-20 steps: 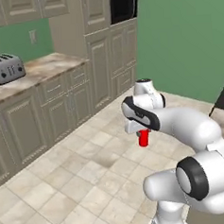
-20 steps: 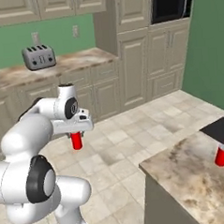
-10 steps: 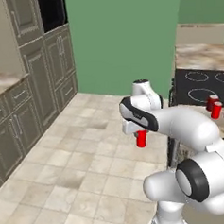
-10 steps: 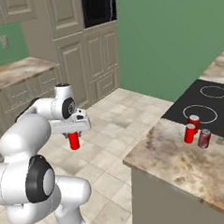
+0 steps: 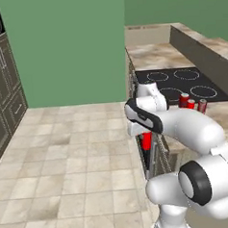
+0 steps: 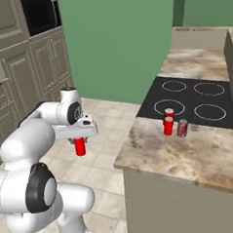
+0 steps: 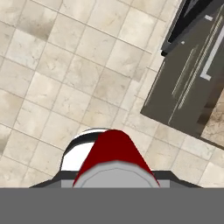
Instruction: Four empty soda cans are scattered around the kitchen. Gather all the cans and cluster them next to the stove for recycling.
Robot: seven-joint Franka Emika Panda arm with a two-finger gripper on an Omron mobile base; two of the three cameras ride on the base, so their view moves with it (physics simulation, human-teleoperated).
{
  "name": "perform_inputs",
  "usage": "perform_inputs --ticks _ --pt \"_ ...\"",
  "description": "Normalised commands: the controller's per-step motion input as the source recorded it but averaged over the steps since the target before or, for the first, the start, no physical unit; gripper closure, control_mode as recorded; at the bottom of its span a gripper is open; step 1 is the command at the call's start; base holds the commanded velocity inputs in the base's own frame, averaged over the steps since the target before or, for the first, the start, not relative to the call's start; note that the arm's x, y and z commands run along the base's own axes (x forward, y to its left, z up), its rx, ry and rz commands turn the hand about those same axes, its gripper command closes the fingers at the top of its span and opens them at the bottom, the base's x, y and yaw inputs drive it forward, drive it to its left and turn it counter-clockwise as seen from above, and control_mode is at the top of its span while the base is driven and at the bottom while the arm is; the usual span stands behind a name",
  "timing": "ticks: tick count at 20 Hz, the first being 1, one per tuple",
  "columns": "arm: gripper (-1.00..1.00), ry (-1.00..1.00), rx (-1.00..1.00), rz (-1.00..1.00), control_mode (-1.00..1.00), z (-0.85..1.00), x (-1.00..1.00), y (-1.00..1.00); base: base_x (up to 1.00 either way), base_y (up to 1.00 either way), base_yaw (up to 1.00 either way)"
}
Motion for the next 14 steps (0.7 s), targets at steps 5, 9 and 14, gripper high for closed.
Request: perform_inputs --ticks 5,9,14 --pt "1.00 0.00 0.00 0.00 1.00 0.00 0.00 0.00 0.06 0.66 -0.09" --pt "1.00 0.00 0.00 0.00 1.00 0.00 0.00 0.00 0.08 0.67 -0.09" --pt "1.00 0.00 0.00 0.00 1.00 0.00 0.00 0.00 0.35 0.40 -0.45"
